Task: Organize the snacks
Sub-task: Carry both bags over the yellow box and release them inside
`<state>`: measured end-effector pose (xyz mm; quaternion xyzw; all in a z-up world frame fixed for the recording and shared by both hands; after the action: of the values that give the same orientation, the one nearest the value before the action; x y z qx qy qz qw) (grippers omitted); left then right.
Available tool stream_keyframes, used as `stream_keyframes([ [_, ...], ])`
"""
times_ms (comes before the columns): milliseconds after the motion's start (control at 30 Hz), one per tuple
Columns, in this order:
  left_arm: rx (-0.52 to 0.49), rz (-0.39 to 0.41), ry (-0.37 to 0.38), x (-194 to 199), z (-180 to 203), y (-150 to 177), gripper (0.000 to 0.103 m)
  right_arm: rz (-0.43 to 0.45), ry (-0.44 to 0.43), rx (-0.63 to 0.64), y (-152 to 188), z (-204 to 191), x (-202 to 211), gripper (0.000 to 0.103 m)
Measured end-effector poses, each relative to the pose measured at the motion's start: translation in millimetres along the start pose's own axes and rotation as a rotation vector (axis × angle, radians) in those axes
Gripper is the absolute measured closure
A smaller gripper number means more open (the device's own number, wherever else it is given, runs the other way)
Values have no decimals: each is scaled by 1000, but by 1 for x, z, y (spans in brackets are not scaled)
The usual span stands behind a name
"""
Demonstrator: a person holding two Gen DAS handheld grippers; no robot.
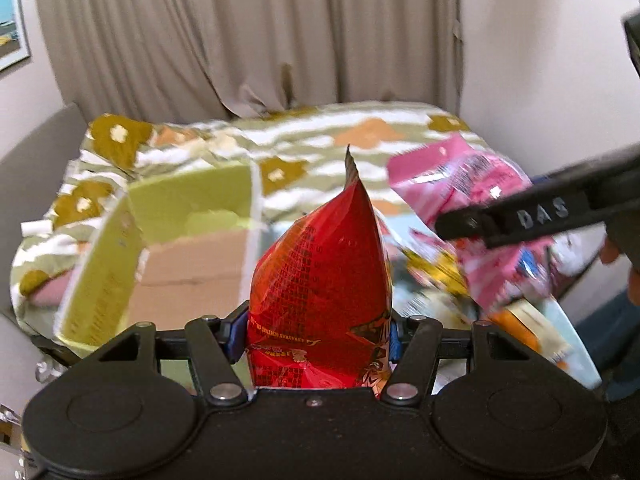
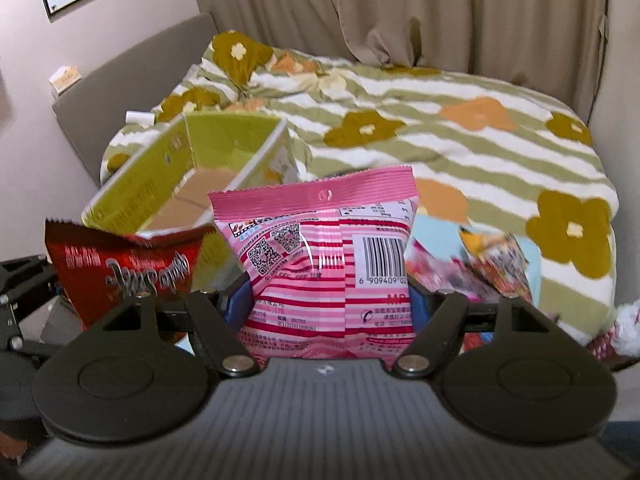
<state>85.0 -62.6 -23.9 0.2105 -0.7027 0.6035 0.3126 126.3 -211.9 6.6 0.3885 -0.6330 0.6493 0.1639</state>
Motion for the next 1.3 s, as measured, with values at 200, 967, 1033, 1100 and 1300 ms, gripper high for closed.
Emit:
stream_keyframes([
  [200,7,45,-27,-8,-74,-37,38,40,17,-16,-41,-49,-19,14],
  [967,-82,-123,-30,-203,-247,-87,34,-120,167,-227,-150,-159,-216,13],
  [1033,-71,-141,-38,-214,-251,-84,20,-133,169,-237,-149,-157,-225,13],
  [1100,-69,-137,-61,-218,-250,-83,0,-137,171,-237,-149,-156,-231,13],
  [1300,-41,-136,-31,-214,-259,-81,0,-143,152,-223,-146,-153,-238,13],
])
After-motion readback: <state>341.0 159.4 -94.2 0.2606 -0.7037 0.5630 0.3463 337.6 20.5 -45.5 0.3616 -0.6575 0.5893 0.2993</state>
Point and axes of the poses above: each gripper's, at about its wrist camera, not at the fingertips, and x roughly against the way its jaws point, z to its right, y to its underside, the point moved 1 cm from there along -x, roughly the way its jaws point, and after that the axes turned 3 degrees about y, right-handed, at the moved point
